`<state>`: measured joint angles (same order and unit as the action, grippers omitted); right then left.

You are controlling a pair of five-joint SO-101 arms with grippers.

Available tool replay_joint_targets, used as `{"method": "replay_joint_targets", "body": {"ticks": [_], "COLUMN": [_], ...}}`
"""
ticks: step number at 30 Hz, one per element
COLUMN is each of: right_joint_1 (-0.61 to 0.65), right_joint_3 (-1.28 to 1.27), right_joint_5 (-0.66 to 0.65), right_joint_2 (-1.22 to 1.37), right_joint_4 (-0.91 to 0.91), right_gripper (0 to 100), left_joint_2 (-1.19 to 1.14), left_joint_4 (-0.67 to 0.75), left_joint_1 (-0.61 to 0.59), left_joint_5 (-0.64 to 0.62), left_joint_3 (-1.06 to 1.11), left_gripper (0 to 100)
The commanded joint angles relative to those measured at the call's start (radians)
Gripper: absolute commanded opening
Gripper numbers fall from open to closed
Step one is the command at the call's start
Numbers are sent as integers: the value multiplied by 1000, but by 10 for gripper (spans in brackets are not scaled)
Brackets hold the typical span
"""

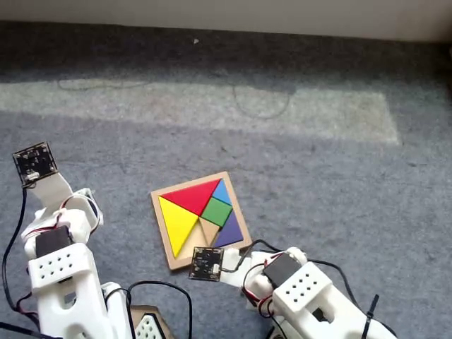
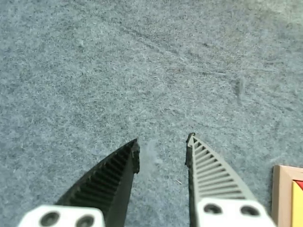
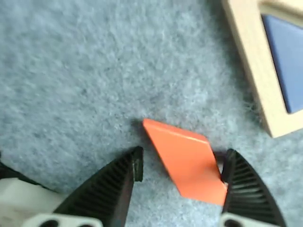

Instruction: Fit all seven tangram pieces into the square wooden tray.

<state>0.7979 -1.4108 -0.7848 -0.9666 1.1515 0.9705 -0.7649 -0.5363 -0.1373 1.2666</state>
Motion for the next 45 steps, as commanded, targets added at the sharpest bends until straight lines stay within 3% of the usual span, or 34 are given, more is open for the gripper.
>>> {"method": "replay_joint_targets", "body": {"ticks": [1,18,25,31,38,45], "right_joint_1": [-33,-53,-64,28,81,84], "right_joint_3": [-2,117,407,461,521,710], "right_joint_5": [-12,69,381,572,707,736], "right_joint_2": [-7,-15,-10,7,358,682], "right_joint_4": [-10,41,85,-97,-232,-240], "right_gripper": [256,256,255,255,255,255], "left_joint_2": [15,15,15,15,15,15], "left_joint_4": [18,18,18,18,18,18], "left_joint_1": [-2,-4,-8,-8,-8,-7], "left_joint_5": [-12,-12,-12,-12,-12,-12], "left_joint_3": [-8,-8,-8,-12,-12,-13], "left_gripper": [172,172,172,172,172,172]}}
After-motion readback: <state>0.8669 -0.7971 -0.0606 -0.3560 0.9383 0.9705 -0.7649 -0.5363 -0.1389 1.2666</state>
